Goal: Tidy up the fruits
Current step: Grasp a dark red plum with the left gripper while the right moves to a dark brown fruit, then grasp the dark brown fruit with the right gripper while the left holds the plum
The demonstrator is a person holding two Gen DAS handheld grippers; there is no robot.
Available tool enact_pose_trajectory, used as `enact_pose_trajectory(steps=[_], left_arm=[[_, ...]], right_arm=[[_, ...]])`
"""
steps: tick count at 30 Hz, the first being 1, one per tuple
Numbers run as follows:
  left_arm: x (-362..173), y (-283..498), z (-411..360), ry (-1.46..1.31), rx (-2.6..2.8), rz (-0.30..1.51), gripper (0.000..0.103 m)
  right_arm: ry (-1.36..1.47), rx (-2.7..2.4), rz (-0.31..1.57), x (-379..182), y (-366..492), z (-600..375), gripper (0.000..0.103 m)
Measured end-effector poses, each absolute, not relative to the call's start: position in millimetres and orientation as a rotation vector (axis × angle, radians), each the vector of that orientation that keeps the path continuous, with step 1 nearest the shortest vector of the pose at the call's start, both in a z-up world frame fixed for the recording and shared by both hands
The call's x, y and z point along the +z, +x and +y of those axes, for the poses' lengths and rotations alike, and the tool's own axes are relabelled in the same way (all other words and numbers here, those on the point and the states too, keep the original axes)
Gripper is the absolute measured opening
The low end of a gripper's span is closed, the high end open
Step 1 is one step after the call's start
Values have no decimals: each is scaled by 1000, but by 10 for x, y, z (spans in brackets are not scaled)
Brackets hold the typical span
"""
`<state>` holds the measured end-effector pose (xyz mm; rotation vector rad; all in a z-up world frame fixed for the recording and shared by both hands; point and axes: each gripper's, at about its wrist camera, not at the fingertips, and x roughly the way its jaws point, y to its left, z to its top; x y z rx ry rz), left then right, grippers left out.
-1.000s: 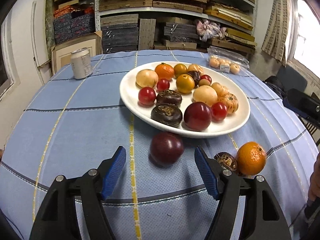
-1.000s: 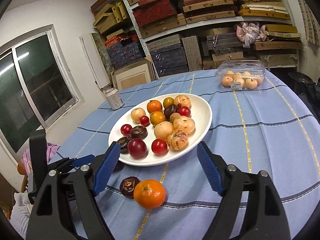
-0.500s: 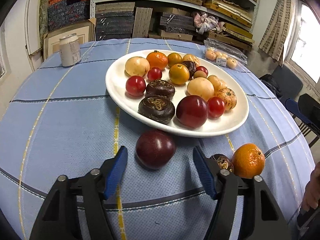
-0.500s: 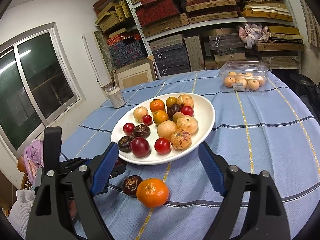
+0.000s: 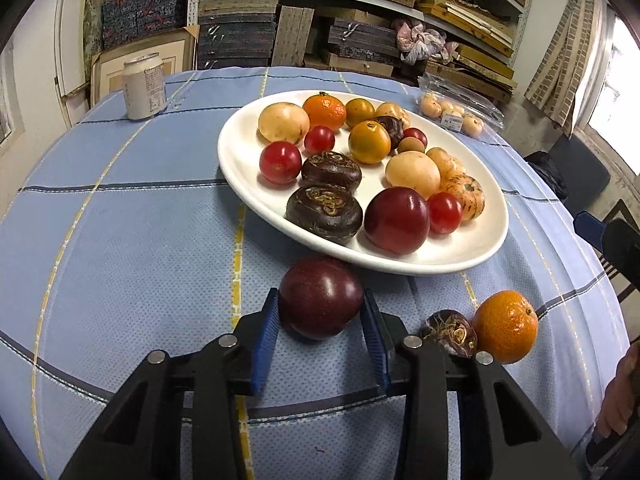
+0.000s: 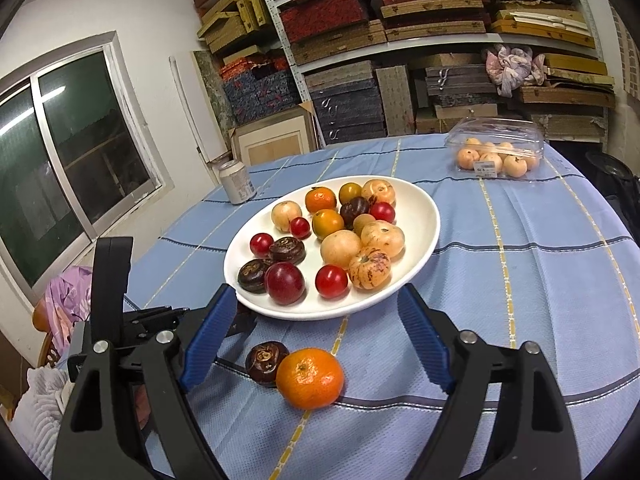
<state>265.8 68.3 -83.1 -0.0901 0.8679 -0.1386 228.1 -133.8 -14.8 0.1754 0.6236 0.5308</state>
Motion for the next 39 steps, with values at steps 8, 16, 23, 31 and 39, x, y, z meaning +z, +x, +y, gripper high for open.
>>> enact_pose_trajectory(steps=[8,16,23,31,39], left_arm=[[-742,2545,791,-67,-84,831,40],[-692,2502,936,-99,-57,822,40],[-686,2496,991,-121,-59,823,40],[-695,2512,977,-114,-74,834,40],[-713,2518,964,-114,-81,841,40]], right_arm=[[57,579,637,-196,2201,-1114,81],[-148,755,659,-257,2028,-701,81],[-531,872,747,-327,2136,-288,78],[-665,922,901,-501,2401,-136,52],[-747,911,953,-677,2570,-24,47]])
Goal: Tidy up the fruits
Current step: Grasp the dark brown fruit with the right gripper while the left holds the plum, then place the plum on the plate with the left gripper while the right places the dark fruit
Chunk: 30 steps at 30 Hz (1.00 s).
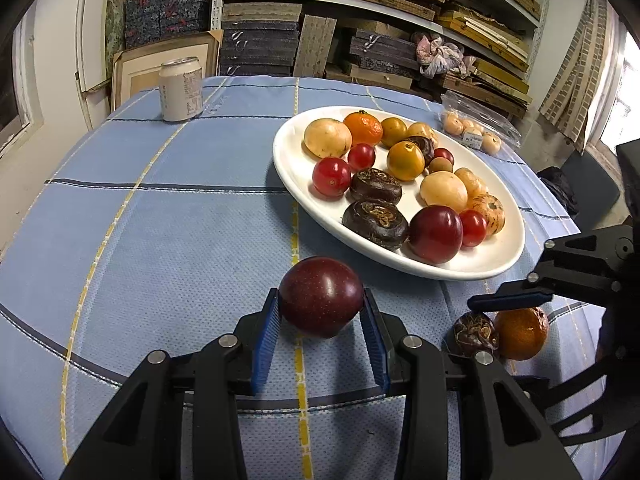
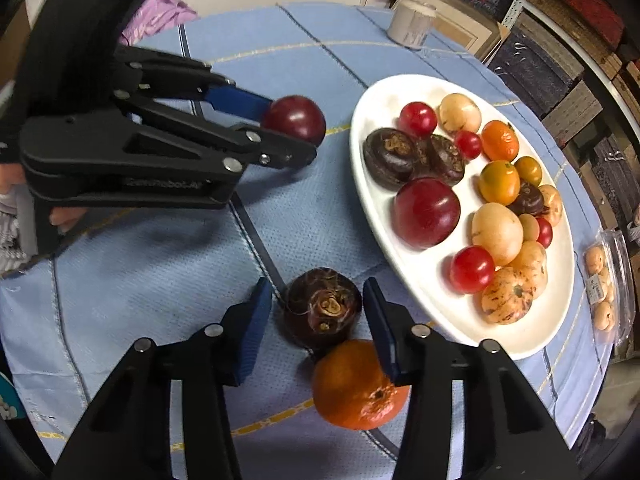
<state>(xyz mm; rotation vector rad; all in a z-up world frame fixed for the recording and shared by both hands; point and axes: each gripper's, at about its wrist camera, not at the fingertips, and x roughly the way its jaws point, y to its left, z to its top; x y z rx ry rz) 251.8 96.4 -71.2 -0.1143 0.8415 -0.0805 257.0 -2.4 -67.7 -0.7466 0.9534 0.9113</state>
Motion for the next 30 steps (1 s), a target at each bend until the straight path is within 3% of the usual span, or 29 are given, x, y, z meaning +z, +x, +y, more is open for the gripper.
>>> enact_pose_trajectory(steps=[7,19,30], left_arm=[[-721,2517,941,-108,-79,842,40],[-721,2512,919,-82,-60,836,40],[-651,2457,877,-46,-39,793,40]], right_arm=[[-713,929,946,-681,2612,-31,40],[-574,933,879,-637,2383,-66,39],[-241,866,823,-603,2050,-312,39]])
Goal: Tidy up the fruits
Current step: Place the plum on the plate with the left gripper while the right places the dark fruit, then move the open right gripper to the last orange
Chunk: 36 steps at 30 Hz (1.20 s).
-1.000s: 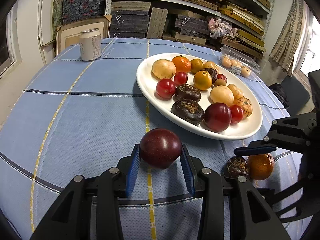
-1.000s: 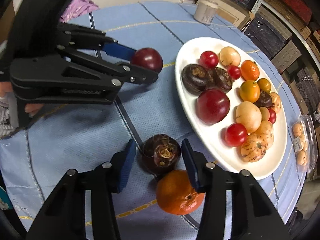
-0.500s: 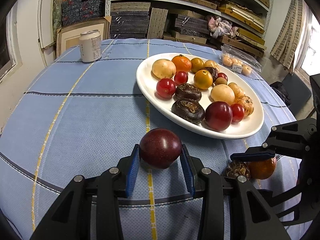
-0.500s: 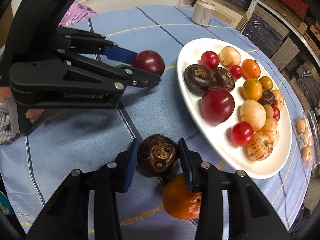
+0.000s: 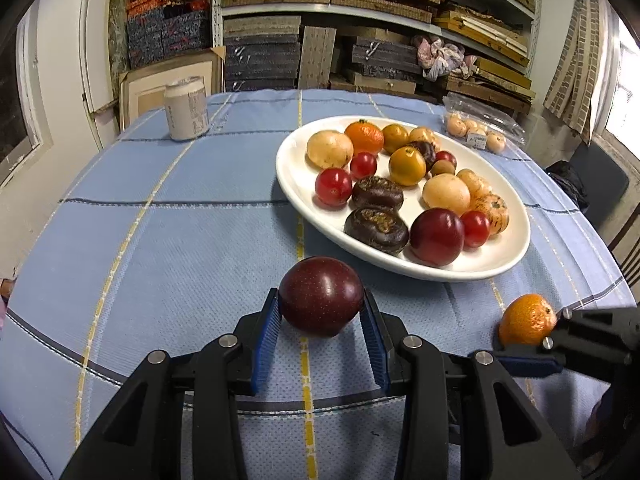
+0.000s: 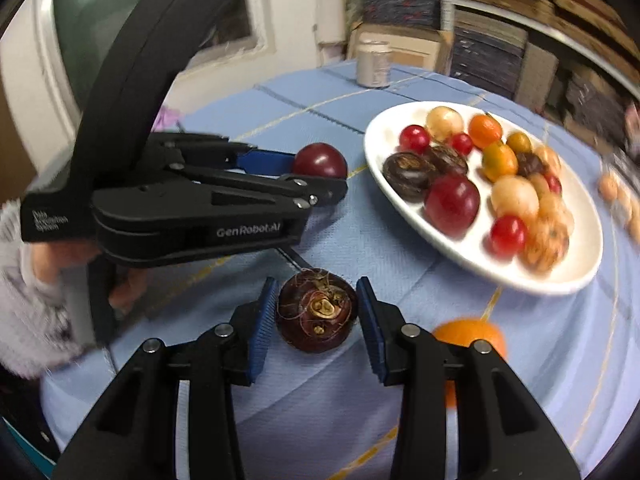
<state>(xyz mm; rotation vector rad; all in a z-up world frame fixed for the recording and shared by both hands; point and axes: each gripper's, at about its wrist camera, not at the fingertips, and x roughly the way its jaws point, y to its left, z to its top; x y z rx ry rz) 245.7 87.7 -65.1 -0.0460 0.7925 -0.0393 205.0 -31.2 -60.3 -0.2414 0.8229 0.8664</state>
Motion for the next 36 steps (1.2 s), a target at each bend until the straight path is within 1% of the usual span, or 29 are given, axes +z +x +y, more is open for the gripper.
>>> enact_pose_trajectory(steps=[3,6,10,13,16,23,24,25,26,27,31,36], left_arm=[[-571,2417,837,-45,-49,762,40],[-424,2422,816,-50,-55,724,40],[-173,2621,780,-47,-69,701,40],[-66,2871,681,-34,-77,700,40],[-130,3100,594,-23,-69,714,40],[-425,3403,544,-30,-68,772,41],[-434,3406,544,-31,-67,766,47],[-436,3400,546,-30,-65,758,60],[-425,3382,538,-28,-64,745,66],[-414,3364,549,-27,-64,734,73],[-320,3213,543,-12,-78,698,74],[-301,2818,523,-11,-201,669,74]], right_arm=[[-187,838,786,-485,2006,-464,39],[-100,801,727,-255,2034,-693,39],[-37,704,663,100,2316,-942,39],[-5,633,652,230,2653,-1022,39],[34,589,684,148,3018,-1014,39],[67,523,738,-206,3460,-968,40],[77,524,732,-221,3476,-990,41],[81,523,730,-252,3476,-1003,53],[87,503,720,-255,3473,-1038,67],[90,495,710,-276,3477,-1050,69],[122,515,700,-220,3409,-1168,69],[96,625,647,-65,2979,-1343,69]])
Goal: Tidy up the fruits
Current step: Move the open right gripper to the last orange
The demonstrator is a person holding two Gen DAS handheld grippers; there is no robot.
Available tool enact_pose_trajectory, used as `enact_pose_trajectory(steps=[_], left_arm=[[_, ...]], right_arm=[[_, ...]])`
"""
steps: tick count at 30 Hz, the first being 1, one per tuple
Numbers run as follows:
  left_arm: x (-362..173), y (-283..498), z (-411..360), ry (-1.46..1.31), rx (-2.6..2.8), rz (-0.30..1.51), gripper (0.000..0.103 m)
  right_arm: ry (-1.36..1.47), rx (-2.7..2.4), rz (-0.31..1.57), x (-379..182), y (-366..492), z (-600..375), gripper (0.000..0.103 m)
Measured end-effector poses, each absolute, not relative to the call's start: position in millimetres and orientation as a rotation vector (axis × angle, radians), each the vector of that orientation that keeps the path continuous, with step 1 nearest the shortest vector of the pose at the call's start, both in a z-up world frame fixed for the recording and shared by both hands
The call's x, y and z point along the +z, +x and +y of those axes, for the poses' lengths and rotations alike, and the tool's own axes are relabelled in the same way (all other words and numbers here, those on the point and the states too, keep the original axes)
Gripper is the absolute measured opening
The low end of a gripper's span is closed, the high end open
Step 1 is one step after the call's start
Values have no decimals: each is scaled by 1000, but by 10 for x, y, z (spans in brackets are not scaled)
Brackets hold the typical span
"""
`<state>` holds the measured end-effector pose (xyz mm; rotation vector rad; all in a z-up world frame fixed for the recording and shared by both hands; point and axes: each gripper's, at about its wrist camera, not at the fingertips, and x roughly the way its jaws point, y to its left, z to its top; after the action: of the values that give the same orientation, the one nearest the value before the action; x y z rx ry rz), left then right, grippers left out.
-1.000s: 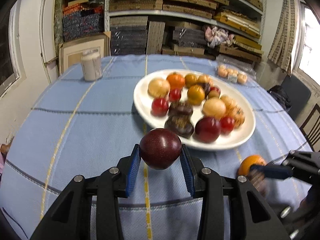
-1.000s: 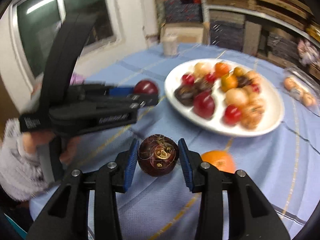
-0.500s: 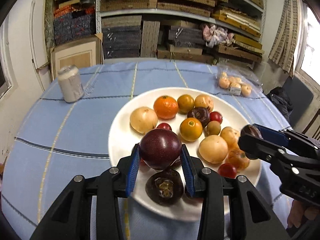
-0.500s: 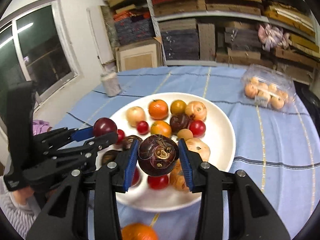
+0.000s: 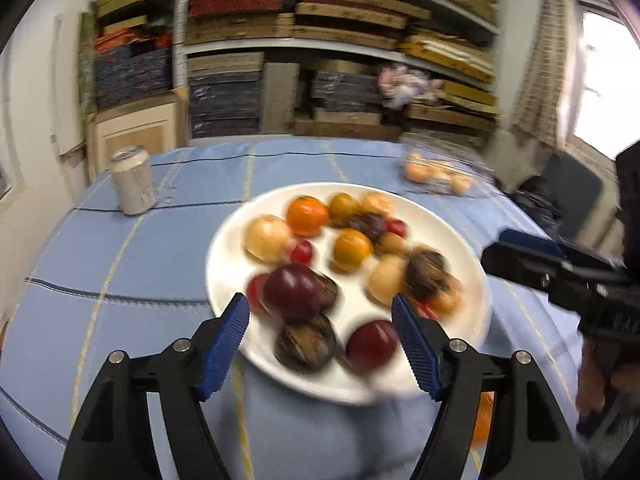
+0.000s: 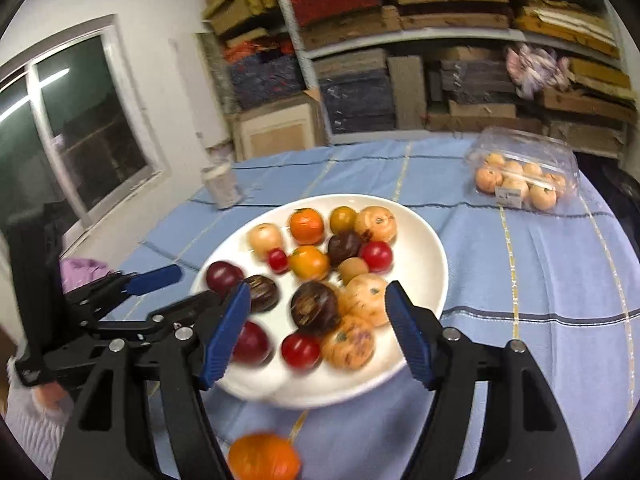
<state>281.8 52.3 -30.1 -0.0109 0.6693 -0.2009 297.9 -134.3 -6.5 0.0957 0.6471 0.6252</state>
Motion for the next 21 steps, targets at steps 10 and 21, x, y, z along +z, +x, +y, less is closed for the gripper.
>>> enact_pose_trajectory(steps=[10,21], left_arm=[[-569,2200,15,232,-548,619,74],[-684,2334,62,198,-601,695,72]], right_arm=[[-74,934,685,-349,2223,-1656,62],[85,1000,832,-545,2492,-1598,57]])
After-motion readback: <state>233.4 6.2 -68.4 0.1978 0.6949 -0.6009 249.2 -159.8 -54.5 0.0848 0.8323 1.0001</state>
